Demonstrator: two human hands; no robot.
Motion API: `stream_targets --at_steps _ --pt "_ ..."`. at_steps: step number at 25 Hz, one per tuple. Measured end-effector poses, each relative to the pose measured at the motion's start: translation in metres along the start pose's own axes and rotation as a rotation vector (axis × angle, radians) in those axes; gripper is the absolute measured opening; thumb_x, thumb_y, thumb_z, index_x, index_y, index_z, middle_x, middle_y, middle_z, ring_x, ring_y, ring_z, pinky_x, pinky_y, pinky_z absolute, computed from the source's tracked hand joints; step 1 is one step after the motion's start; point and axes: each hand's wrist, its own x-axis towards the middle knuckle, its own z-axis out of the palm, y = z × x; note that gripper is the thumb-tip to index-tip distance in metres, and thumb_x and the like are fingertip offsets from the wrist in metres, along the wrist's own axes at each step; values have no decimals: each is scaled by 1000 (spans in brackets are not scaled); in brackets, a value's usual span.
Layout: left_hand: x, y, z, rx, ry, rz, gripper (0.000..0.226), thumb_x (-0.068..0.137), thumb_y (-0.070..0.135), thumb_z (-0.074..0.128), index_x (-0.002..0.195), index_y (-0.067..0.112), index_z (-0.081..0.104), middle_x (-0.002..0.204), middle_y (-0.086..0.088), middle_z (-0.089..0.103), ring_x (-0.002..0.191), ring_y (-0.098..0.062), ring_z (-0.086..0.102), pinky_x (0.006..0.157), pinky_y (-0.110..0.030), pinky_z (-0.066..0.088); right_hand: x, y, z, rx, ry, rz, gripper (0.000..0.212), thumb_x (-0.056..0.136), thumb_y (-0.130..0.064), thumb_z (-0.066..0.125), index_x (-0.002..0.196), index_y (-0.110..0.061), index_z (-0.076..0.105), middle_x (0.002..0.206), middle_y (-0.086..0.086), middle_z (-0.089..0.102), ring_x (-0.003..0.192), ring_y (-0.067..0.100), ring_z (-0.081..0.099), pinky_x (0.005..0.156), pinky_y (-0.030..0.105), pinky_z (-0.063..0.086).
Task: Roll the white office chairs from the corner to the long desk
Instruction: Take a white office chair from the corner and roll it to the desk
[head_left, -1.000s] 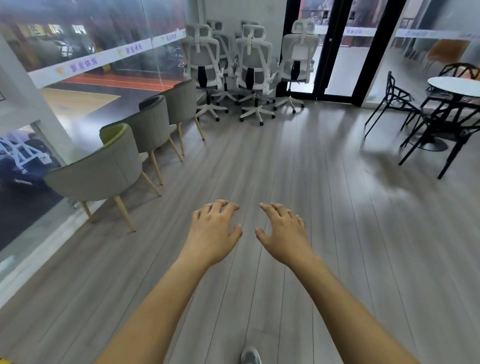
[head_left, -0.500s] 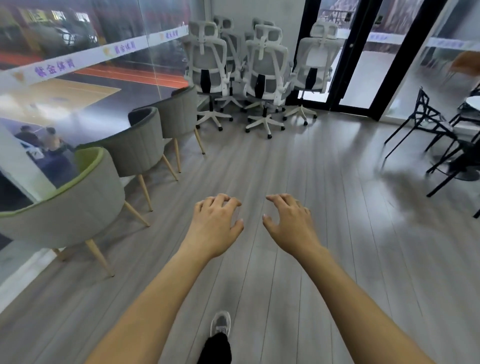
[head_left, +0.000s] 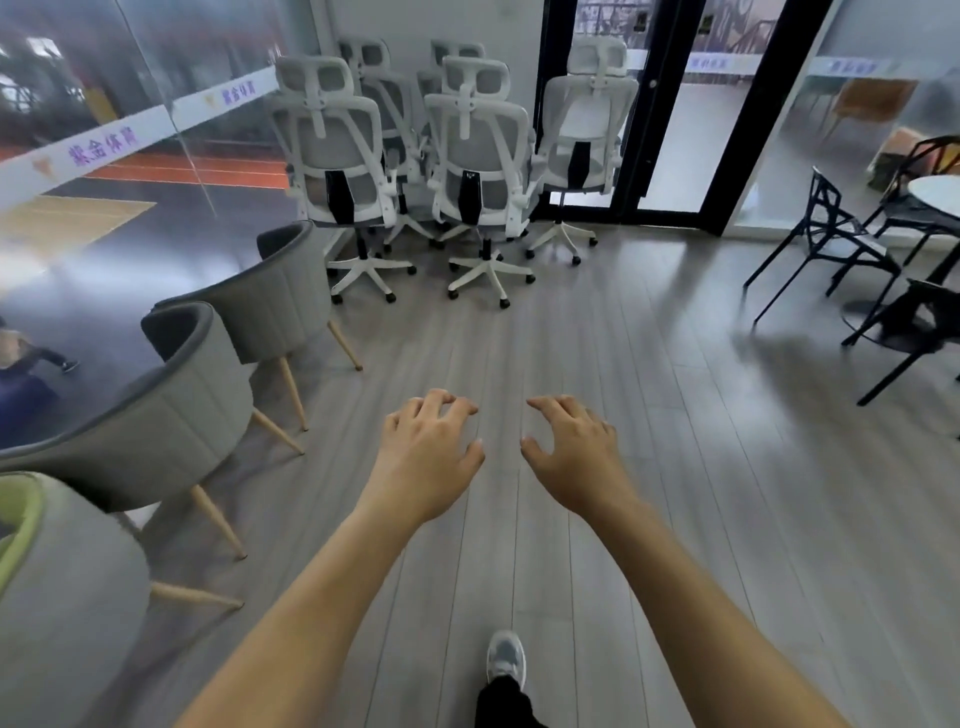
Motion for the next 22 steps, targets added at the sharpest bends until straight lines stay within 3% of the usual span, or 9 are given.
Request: stream_targets --at_steps 22 --pt "774 -179 47 -57 -22 -10 39 99 45 45 135 31 46 137 7 44 128 -20 40 101 -36 36 798 94 15 -13 47 5 47 98 -42 53 144 -30 47 141 -5 52 132 21 47 115 41 29"
